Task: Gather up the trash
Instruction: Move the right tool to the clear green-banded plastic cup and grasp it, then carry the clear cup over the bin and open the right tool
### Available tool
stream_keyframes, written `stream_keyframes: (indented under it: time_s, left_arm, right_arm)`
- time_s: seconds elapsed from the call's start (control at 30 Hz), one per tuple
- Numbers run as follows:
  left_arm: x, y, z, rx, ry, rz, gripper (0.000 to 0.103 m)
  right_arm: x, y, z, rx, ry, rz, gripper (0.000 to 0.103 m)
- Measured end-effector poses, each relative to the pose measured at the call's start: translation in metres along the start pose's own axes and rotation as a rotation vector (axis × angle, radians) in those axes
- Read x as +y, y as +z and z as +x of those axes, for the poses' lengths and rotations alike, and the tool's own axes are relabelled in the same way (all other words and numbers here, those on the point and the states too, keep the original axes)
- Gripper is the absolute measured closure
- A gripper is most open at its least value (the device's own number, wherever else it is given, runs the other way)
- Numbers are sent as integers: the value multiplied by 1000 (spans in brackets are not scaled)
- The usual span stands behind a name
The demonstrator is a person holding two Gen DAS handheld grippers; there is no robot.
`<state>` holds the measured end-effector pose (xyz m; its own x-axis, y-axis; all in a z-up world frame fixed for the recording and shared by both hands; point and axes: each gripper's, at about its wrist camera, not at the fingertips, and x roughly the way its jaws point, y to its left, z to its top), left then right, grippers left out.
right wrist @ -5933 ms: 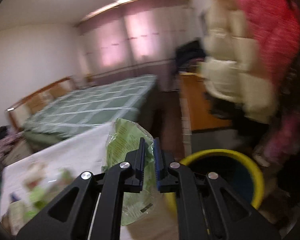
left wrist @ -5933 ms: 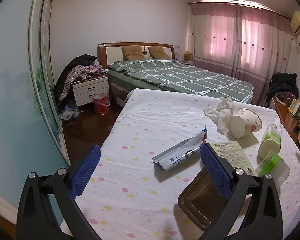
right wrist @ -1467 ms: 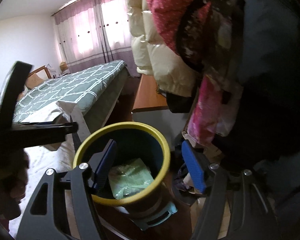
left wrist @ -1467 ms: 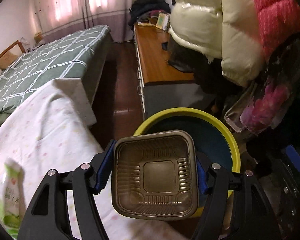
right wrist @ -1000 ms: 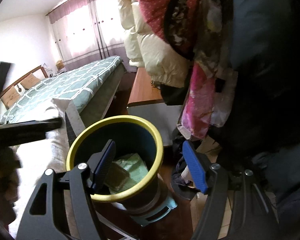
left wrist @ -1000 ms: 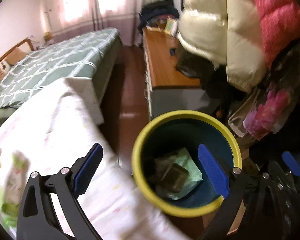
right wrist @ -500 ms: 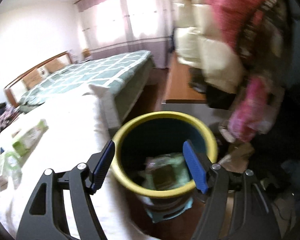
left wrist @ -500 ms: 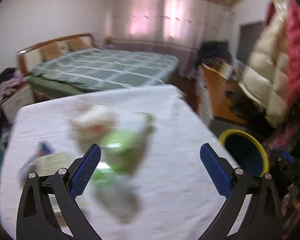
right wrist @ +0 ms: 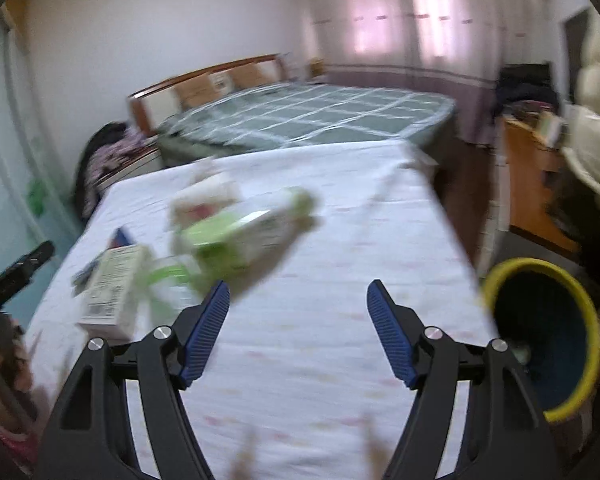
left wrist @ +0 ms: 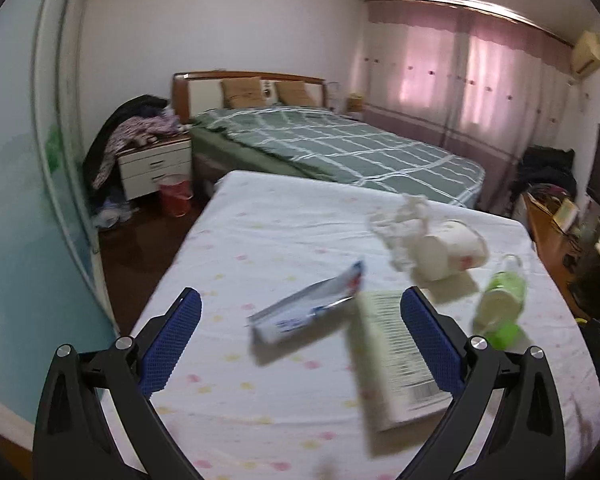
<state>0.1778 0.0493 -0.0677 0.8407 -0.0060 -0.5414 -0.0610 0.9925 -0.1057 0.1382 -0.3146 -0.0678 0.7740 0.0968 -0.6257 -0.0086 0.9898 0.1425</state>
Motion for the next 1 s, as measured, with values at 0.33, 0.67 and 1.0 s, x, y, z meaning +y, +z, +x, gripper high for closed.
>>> stream_keyframes:
  time_s: [0.33, 0.67, 1.0]
  left_arm:
    - [16, -11, 7, 23, 0, -57, 5]
    - [6, -12, 7, 26, -15, -38, 5]
    - [-2, -14, 6, 24, -19, -16, 5]
  right_arm:
    - [66, -3, 40, 101, 136, -110, 35]
    - [73, -13, 76, 201, 206, -101, 45]
    - [87, -15, 62, 132, 212, -179, 54]
